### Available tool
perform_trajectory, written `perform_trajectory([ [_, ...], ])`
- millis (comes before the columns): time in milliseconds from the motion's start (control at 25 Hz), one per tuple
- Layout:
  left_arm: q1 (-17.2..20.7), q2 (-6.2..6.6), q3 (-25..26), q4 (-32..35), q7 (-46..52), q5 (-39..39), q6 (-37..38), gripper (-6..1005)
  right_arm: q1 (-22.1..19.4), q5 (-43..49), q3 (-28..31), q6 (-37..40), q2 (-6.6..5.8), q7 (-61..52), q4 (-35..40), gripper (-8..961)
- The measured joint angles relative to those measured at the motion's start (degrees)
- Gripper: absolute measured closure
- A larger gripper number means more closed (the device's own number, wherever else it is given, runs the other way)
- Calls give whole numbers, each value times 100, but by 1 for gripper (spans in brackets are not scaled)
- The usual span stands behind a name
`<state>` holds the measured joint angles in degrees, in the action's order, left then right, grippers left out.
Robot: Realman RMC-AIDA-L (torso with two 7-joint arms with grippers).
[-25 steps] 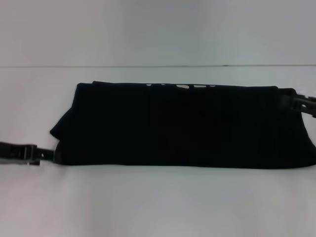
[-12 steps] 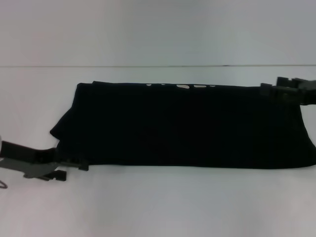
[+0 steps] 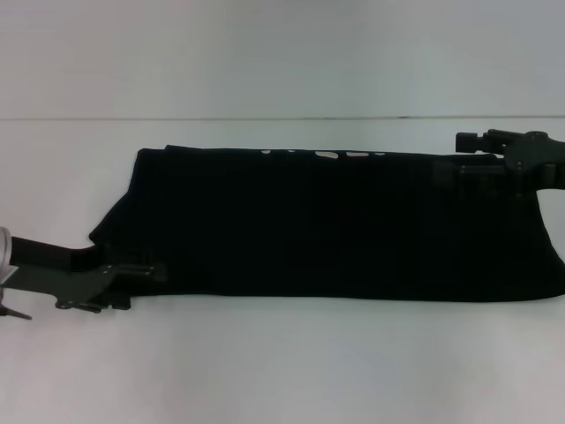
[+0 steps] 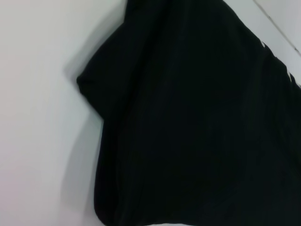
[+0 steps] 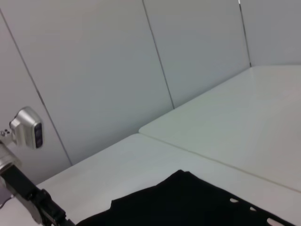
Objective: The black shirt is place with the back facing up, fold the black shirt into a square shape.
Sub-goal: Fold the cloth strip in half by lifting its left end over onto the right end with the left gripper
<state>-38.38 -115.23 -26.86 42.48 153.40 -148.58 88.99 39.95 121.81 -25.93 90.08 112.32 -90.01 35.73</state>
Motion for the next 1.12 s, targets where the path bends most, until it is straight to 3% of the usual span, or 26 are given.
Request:
perform_trajectory([
  [360, 88, -3, 129, -191, 583, -34, -67, 176, 8, -104, -125, 88, -21, 151, 4, 21],
  [1120, 143, 37, 645, -408, 754, -66, -240, 176, 40, -121, -174, 252, 55, 362, 8, 23],
])
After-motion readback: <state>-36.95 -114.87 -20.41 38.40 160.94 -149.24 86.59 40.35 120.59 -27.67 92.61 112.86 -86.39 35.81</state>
